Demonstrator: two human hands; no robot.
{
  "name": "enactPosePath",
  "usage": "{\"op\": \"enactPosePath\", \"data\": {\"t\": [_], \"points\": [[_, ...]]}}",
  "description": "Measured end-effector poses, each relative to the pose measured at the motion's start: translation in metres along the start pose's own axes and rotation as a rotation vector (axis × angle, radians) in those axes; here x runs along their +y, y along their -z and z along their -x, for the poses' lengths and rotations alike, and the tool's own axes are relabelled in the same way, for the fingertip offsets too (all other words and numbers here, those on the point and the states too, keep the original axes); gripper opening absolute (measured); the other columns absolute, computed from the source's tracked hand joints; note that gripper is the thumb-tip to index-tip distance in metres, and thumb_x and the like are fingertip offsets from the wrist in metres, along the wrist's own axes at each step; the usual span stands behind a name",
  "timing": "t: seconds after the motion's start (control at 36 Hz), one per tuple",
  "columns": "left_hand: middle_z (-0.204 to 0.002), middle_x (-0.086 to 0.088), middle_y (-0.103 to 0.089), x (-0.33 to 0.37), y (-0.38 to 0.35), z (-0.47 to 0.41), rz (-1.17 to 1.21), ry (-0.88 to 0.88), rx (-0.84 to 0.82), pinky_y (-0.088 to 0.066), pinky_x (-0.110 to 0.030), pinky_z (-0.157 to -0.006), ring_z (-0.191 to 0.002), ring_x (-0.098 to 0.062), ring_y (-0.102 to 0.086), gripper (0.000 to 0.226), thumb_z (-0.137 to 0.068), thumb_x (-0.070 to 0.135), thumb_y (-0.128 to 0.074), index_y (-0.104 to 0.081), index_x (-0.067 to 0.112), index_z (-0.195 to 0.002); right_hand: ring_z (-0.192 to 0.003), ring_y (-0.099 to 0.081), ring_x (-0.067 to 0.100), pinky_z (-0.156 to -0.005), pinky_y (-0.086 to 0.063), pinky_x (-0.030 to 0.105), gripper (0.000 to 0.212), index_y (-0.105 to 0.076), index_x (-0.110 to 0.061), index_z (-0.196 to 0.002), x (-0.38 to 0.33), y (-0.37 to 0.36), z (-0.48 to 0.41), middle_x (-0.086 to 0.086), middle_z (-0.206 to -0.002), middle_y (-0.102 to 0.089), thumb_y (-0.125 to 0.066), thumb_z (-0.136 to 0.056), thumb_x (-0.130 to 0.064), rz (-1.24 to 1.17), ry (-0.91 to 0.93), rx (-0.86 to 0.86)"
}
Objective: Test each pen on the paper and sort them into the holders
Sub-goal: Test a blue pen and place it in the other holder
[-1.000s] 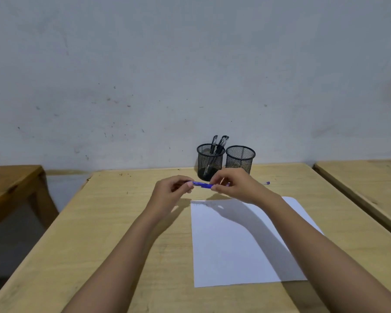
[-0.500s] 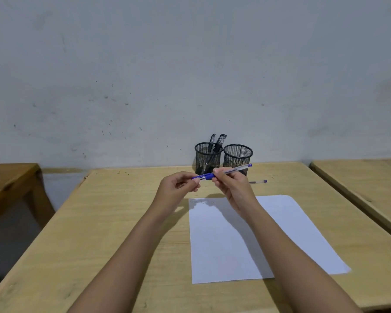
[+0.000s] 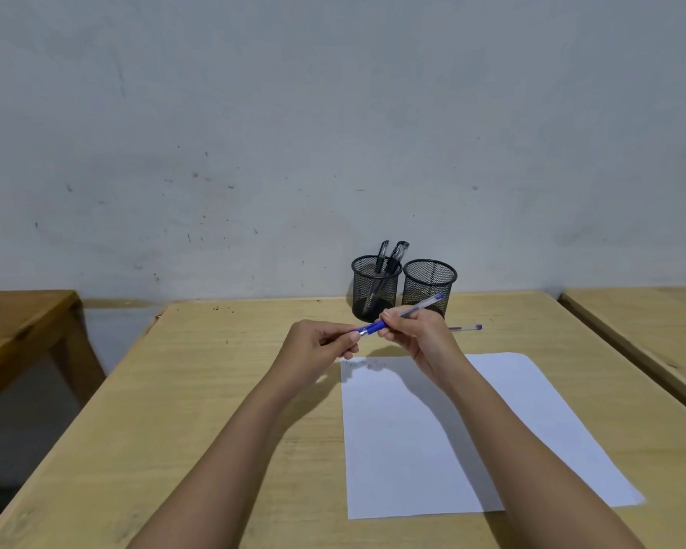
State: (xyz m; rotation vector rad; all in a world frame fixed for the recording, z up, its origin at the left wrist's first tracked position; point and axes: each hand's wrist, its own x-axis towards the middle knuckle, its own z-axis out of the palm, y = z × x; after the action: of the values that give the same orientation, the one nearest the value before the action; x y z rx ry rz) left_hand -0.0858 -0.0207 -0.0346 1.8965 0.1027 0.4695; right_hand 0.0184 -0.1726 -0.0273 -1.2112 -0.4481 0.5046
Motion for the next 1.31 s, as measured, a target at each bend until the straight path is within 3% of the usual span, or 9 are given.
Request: {"op": "enactPosePath", "data": {"t": [0.14,0.19,0.28,0.42,0.5,0.64,0.81,1.0,1.31], "points": [[-0.072,-0.001,-0.068,0.006,0.003,0.001,0.003,0.007,-0.039,-0.050,-0.014,-0.064,-0.059,-0.003,-0.059,0.014,-0.087,0.010,-0.062,-0.073,0.018,-0.085,-0.048,-0.057,0.002,-0.055,-0.049,0.009,0.020,-0.066,-0.005,-0.072,-0.003,0.006,0.000,-0.001,-0.052,-0.063,-0.055,-0.088,0.001,0.098,0.020,0.065],[-0.076,0.002,-0.070,0.001,0.032,0.006,0.117,0.063,0.081,-0.051,-0.014,-0.060,-0.059,-0.003,-0.058,0.018,-0.087,0.008,-0.060,-0.071,0.018,-0.078,-0.046,-0.054,-0.001,-0.054,-0.045,0.008,0.031,-0.065,-0.011,-0.064,-0.016,0.033,0.002,-0.006,-0.048,-0.061,-0.052,-0.089,0.000,0.061,0.105,0.243],[-0.065,0.006,-0.068,-0.016,0.090,0.015,0.212,0.116,0.261,-0.051,-0.012,-0.063,-0.059,-0.006,-0.059,0.022,-0.087,0.007,-0.059,-0.075,0.016,-0.074,-0.048,-0.058,0.001,-0.054,-0.048,0.007,0.010,-0.065,-0.006,-0.069,-0.034,0.081,0.016,-0.007,-0.053,-0.063,-0.061,-0.079,-0.008,-0.194,0.188,0.396],[-0.062,0.006,-0.069,-0.029,0.061,0.001,0.104,0.144,0.254,-0.051,-0.009,-0.064,-0.059,-0.003,-0.063,0.010,-0.087,0.004,-0.060,-0.069,0.005,-0.091,-0.052,-0.062,0.003,-0.056,-0.051,0.009,0.015,-0.058,-0.003,-0.072,-0.008,0.067,0.015,-0.005,-0.056,-0.064,-0.057,-0.084,0.005,-0.141,0.132,0.326],[-0.078,0.001,-0.071,-0.038,0.032,-0.003,0.046,0.166,0.260,-0.047,-0.011,-0.066,-0.071,-0.005,-0.064,0.008,-0.085,0.011,-0.066,-0.073,0.013,-0.089,-0.050,-0.060,0.004,-0.055,-0.051,0.010,0.030,-0.060,-0.011,-0.055,0.003,0.056,0.013,-0.001,-0.052,-0.063,-0.063,-0.079,0.008,-0.122,0.103,0.322],[-0.098,-0.001,-0.069,-0.052,0.020,-0.007,-0.210,0.114,0.231,-0.040,0.001,-0.068,-0.085,-0.004,-0.061,0.022,-0.084,0.013,-0.067,-0.071,0.008,-0.104,-0.046,-0.053,0.005,-0.049,-0.045,0.011,0.032,-0.053,-0.011,-0.055,0.004,0.052,0.012,-0.002,-0.048,-0.057,-0.066,-0.078,0.008,-0.048,0.116,0.342],[-0.108,-0.006,-0.069,-0.061,0.019,-0.009,-0.330,0.109,0.221,-0.039,-0.017,-0.084,-0.095,-0.010,-0.059,0.025,-0.084,0.013,-0.067,-0.069,0.008,-0.108,-0.046,-0.051,0.005,-0.048,-0.042,0.011,0.025,-0.053,-0.008,-0.061,0.005,0.051,0.010,-0.001,-0.049,-0.055,-0.065,-0.079,0.005,-0.027,0.105,0.337],[-0.103,-0.007,-0.068,-0.069,0.018,-0.010,-0.471,0.051,0.177,-0.039,-0.019,-0.079,-0.090,-0.013,-0.057,0.021,-0.086,0.010,-0.063,-0.068,0.005,-0.106,-0.045,-0.053,0.005,-0.048,-0.045,0.011,0.020,-0.055,-0.008,-0.067,0.014,0.048,0.007,-0.003,-0.048,-0.059,-0.064,-0.082,-0.001,-0.093,0.051,0.348],[-0.129,-0.001,-0.054,-0.058,0.014,0.002,-0.575,-0.021,0.145,-0.031,-0.019,-0.092,-0.122,-0.016,-0.045,0.036,-0.093,0.025,-0.051,-0.055,0.007,-0.125,-0.056,-0.065,0.008,-0.060,-0.053,0.013,0.008,-0.065,-0.003,-0.075,0.017,0.037,0.002,0.009,-0.066,-0.067,-0.063,-0.082,0.001,-0.061,-0.022,0.276]]}}
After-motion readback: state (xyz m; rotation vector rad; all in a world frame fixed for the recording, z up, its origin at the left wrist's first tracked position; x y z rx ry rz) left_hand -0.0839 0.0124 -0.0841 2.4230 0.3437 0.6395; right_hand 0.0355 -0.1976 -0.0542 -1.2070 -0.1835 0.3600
